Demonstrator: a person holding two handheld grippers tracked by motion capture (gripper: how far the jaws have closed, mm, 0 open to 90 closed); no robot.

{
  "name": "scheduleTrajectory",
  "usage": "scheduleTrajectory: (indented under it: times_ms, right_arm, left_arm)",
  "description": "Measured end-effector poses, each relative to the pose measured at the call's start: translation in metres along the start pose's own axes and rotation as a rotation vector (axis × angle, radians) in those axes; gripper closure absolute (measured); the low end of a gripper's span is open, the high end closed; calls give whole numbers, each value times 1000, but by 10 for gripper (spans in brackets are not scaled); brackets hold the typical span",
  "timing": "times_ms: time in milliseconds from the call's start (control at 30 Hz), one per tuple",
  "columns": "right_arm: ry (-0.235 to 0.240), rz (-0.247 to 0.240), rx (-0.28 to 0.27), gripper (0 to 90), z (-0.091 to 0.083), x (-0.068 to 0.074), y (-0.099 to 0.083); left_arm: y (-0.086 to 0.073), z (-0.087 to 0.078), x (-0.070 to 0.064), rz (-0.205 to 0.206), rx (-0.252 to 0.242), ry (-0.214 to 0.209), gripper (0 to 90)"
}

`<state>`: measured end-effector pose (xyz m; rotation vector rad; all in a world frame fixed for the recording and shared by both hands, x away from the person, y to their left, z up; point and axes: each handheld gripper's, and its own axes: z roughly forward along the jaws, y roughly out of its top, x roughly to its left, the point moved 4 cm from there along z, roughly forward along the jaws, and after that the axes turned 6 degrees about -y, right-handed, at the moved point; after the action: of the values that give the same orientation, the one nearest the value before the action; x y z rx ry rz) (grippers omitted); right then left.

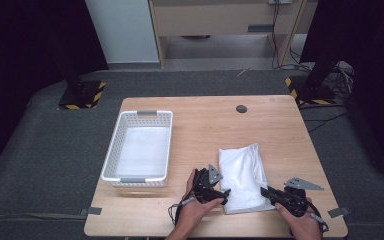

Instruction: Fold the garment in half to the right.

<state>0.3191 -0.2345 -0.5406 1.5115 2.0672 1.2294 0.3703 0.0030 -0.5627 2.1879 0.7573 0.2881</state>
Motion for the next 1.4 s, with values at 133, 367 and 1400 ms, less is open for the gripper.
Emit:
scheduleTrajectory:
  times_ms: [133, 367, 1400]
  right_arm:
    - [-6, 13, 3, 780, -2, -4, -5]
    - [-9, 31, 7, 783, -5, -8, -10]
    - [-66, 94, -36, 469, -23, -26, 1]
  left_arm:
    - [0, 0, -1, 5, 5, 6, 51]
    - [0, 1, -2, 12, 15, 11, 52]
    - [3, -2, -6, 18, 10, -8, 47]
